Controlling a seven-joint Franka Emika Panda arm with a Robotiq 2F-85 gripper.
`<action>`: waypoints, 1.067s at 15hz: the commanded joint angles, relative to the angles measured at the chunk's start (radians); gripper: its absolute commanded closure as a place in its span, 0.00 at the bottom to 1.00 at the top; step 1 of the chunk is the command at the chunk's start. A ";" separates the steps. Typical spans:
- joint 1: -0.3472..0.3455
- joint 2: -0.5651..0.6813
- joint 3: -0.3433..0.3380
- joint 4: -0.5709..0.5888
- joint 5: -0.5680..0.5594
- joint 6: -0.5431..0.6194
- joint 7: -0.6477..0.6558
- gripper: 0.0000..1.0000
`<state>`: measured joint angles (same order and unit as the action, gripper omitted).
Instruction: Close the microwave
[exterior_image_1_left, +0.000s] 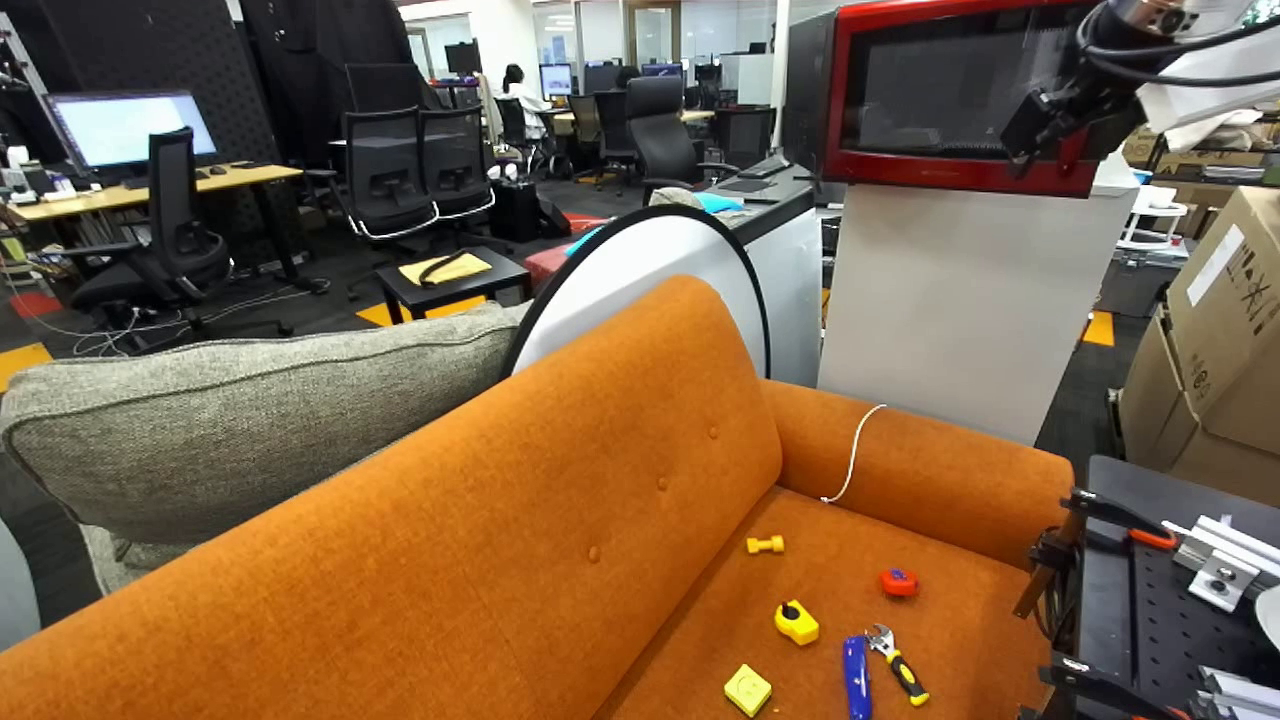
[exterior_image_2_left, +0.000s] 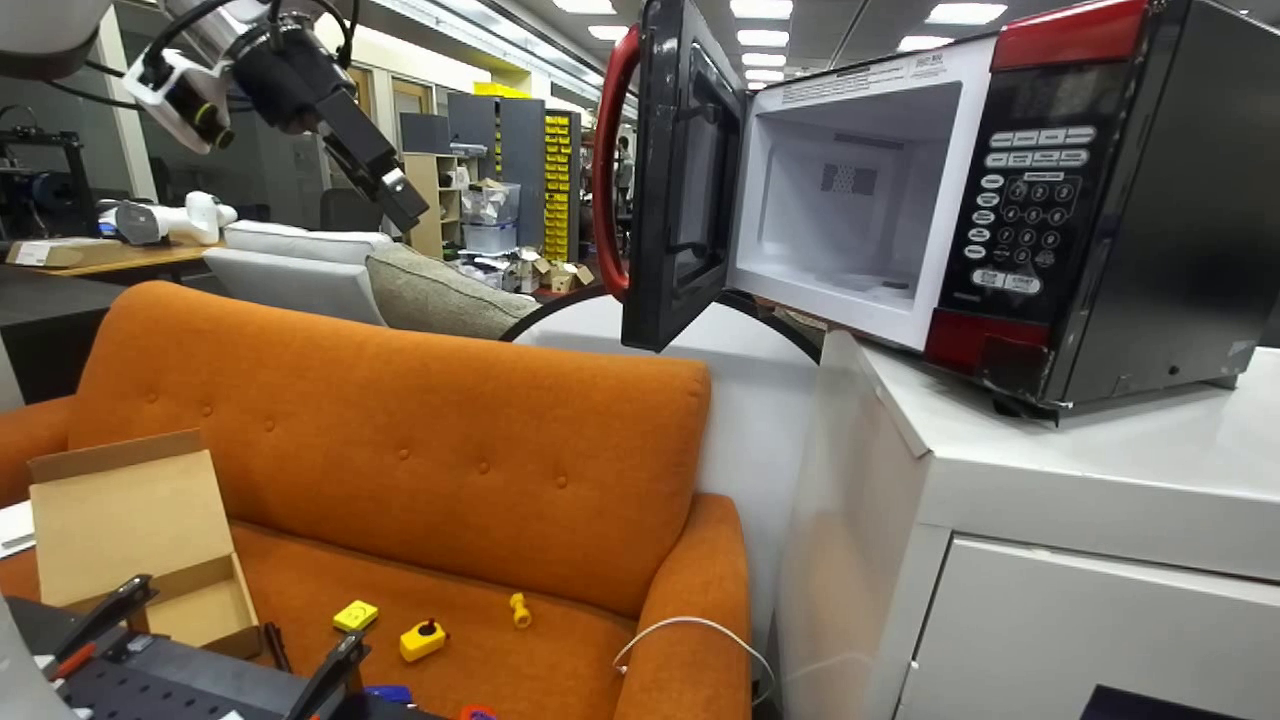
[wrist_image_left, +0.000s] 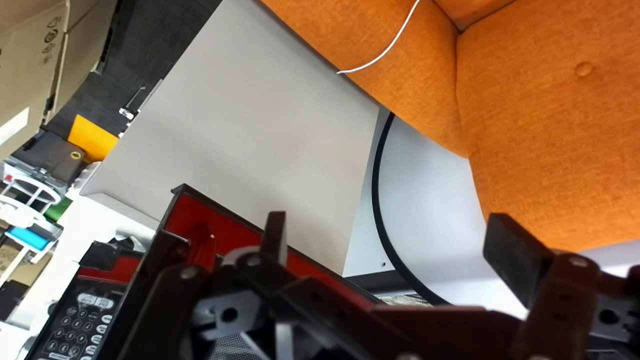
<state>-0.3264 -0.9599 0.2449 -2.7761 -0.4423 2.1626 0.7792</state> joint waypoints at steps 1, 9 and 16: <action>-0.006 0.009 0.000 0.005 -0.012 0.002 0.025 0.00; -0.203 0.118 0.028 0.063 -0.176 0.152 0.385 0.00; -0.145 0.166 -0.051 0.102 -0.421 0.086 0.560 0.00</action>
<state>-0.5401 -0.8064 0.2452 -2.6827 -0.8188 2.2856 1.3092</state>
